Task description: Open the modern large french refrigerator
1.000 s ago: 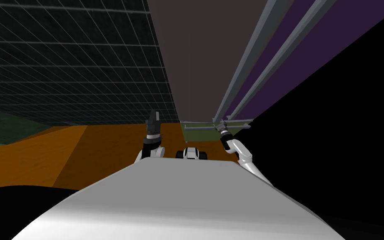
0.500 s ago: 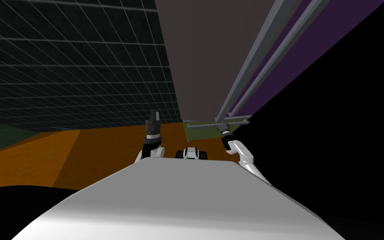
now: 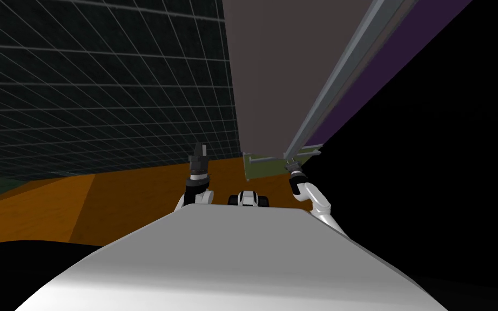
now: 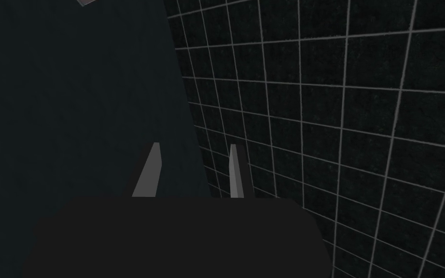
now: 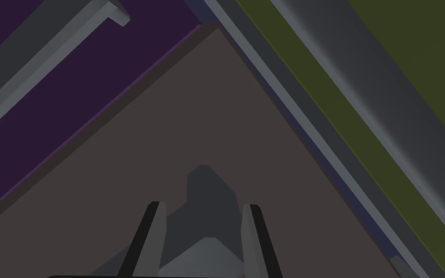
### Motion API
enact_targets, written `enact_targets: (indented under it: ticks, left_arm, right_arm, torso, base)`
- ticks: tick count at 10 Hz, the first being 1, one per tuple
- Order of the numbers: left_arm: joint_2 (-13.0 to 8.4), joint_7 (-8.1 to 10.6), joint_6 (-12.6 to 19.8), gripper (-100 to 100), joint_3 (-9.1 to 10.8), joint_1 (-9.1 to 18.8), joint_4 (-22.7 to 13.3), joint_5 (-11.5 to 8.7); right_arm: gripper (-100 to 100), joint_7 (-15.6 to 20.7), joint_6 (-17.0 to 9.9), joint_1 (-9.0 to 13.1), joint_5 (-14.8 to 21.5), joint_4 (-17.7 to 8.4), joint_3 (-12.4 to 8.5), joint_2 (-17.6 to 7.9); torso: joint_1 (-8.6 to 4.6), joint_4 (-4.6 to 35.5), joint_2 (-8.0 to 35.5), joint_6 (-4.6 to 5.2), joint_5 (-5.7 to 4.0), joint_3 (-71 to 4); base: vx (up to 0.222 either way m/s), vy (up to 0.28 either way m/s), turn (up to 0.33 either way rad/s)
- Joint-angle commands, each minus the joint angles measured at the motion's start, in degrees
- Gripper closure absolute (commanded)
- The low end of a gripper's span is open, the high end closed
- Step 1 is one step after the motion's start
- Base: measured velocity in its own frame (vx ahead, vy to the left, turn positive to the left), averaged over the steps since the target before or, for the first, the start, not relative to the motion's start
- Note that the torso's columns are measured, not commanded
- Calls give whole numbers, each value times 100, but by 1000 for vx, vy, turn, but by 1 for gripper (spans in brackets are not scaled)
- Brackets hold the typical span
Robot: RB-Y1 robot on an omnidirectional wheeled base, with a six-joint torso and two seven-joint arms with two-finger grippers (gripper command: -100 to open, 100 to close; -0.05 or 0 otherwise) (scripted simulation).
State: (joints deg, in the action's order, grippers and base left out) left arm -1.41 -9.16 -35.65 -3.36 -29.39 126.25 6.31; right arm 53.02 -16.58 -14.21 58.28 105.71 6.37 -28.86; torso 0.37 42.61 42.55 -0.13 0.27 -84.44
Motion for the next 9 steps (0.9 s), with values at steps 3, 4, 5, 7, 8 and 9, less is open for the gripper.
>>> enact_targets:
  ticks: [3, 4, 5, 7, 8, 9]
  left_arm:
    - [0, 0, 0, 0, 1, -1, 0, 0]
    - [0, 0, 0, 0, 0, -1, 0, 0]
    - [0, 0, 0, 0, 0, -1, 0, 0]
    - [0, 0, 0, 0, 0, -1, 0, 0]
    - [0, 0, 0, 0, 0, -1, 0, 0]
    - [0, 0, 0, 0, 0, -1, 0, 0]
  right_arm:
    - [100, 86, -376, -118, -31, 120, -50, 86]
    - [100, 105, -473, -146, -3, 161, -81, 138]
    - [100, 124, -570, -174, 24, 202, -111, 191]
    - [100, 162, -764, -230, 79, 285, -172, 296]
    - [100, 181, -862, -259, 106, 326, -202, 349]
    - [100, 200, -959, -287, 134, 367, -232, 401]
  torso:
    - [-9, -3, -8, 18, -1, -7]
    - [-6, -15, -16, 7, -7, -7]
    - [-17, -30, -38, 9, -18, -20]
    - [-37, -34, -32, 13, -26, -18]
    - [-46, -30, -18, 13, -29, -8]
    - [-49, -28, -11, 13, -30, -4]
  base:
    - [-62, 170, -136]
    - [-10, 220, -76]
    - [5, 254, -126]
    - [-40, 238, -153]
    - [-80, 213, -138]
    - [-69, 222, -151]
